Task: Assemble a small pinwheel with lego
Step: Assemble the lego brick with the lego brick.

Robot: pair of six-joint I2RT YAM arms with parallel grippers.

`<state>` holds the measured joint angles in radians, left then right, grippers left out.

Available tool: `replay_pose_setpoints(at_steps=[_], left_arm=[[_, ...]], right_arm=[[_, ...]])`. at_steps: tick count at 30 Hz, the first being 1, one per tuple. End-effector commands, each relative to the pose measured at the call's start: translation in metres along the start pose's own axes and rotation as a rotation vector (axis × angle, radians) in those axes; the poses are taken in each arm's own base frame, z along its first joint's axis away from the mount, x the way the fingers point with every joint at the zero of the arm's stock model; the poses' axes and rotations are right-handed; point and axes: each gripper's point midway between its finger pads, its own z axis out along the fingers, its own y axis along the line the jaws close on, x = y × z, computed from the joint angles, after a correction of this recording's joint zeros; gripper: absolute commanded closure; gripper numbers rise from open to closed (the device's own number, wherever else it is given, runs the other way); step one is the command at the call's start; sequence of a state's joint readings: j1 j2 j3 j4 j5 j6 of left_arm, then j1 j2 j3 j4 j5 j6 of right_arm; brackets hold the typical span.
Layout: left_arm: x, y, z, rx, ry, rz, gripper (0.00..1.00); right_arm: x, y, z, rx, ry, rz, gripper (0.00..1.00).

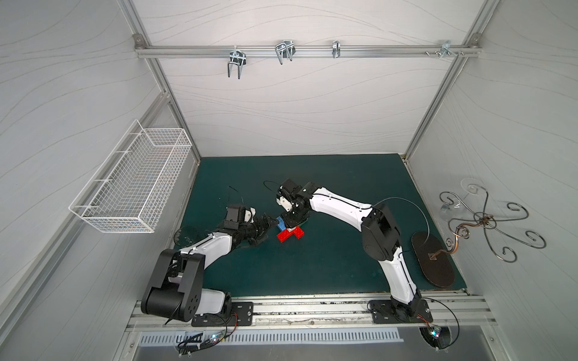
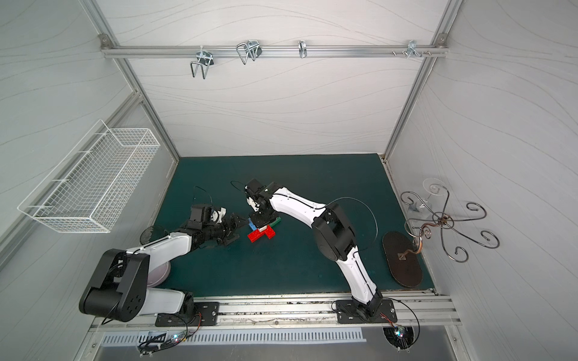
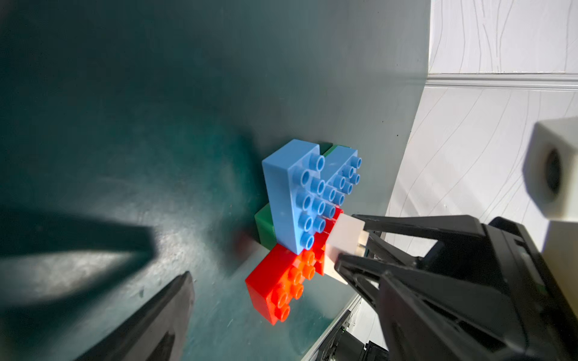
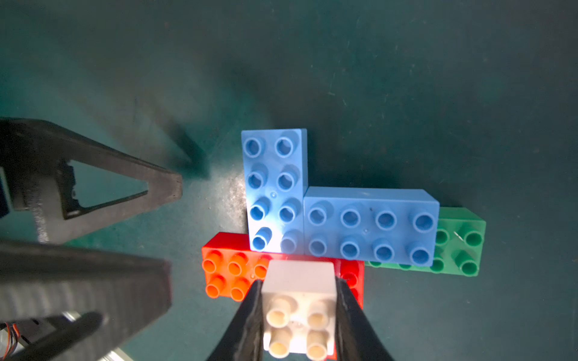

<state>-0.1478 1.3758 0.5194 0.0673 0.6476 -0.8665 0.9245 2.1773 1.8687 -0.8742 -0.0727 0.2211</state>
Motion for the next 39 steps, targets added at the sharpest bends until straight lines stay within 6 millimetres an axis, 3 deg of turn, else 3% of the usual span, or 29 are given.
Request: replay_pose_setpoints(at_steps=[1, 13, 24, 30, 35, 39], left_arm=[[-0.003, -0.003, 0.001, 0.021, -0.006, 0.033, 0.04], [-0.002, -0.001, 0.002, 0.017, -0.003, 0.030, 0.04], [-0.004, -0.004, 0.005, 0.031, 0.005, 0.022, 0.04], [-0.003, -0.005, 0.006, 0.035, 0.013, 0.024, 0.04], [-0.002, -0.006, 0.007, 0.031, 0.012, 0.030, 0.04], [0.000, -0.007, 0.010, 0.031, 0.024, 0.034, 0.04]], right_arm=[[-0.007, 0.004, -0.002, -0.015, -0.015, 0.008, 0.76], [0.009, -0.003, 0.028, -0.009, 0.058, 0.012, 0.76], [0.021, -0.025, 0.046, 0.084, 0.086, -0.015, 0.76], [0.029, -0.030, 0.043, 0.116, 0.105, -0.046, 0.76], [0.034, -0.025, 0.030, 0.089, 0.090, -0.024, 0.76], [0.035, -0.015, 0.038, 0.068, 0.103, -0.030, 0.76]])
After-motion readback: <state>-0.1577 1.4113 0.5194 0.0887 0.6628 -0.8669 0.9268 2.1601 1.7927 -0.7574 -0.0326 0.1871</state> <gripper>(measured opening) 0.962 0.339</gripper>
